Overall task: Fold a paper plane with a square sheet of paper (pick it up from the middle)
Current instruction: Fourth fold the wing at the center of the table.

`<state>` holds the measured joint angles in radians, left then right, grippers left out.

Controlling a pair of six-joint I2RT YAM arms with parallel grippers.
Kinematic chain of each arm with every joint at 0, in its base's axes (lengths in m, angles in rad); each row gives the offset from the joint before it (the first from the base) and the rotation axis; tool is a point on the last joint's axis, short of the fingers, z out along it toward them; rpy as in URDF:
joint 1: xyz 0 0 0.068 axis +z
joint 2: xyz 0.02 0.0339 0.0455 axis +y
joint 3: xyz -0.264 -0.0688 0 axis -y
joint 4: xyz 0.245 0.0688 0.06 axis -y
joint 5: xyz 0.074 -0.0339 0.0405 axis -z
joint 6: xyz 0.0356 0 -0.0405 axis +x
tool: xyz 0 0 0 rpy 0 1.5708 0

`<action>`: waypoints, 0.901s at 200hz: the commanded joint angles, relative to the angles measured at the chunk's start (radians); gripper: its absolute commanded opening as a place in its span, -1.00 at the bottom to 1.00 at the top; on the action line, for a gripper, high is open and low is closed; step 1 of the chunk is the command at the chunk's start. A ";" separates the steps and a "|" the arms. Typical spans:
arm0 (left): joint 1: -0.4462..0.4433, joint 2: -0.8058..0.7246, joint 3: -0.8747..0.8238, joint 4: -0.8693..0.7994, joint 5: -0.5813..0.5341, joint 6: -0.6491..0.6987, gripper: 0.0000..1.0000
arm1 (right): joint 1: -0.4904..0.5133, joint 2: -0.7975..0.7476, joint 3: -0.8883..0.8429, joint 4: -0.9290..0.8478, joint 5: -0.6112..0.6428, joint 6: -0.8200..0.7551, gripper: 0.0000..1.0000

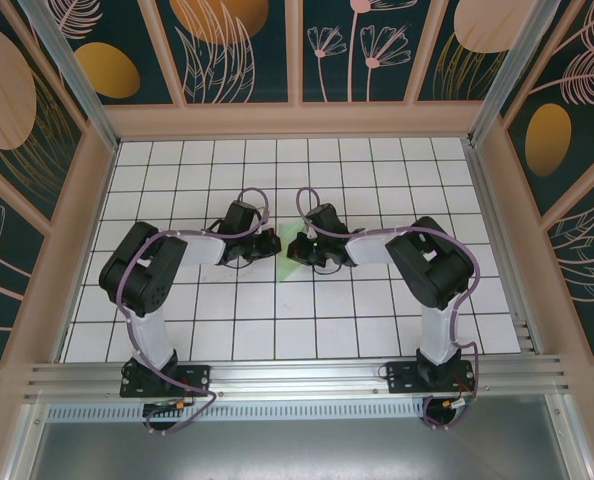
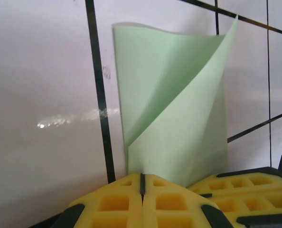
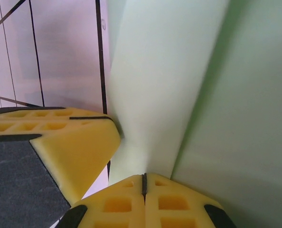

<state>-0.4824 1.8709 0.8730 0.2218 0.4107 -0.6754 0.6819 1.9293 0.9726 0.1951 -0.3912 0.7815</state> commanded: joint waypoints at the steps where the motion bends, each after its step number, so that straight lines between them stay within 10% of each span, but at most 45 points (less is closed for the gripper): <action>1: 0.008 0.036 0.020 0.009 -0.007 -0.008 -0.92 | -0.014 0.014 -0.006 -0.029 -0.006 -0.060 -1.00; 180: 0.008 0.056 -0.026 0.002 -0.020 -0.039 -0.96 | 0.109 -0.022 -0.055 0.022 -0.034 0.059 -1.00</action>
<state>-0.4820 1.8843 0.8711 0.2508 0.4183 -0.7048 0.7822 1.8862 0.9386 0.2218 -0.4191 0.8223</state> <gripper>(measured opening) 0.070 0.051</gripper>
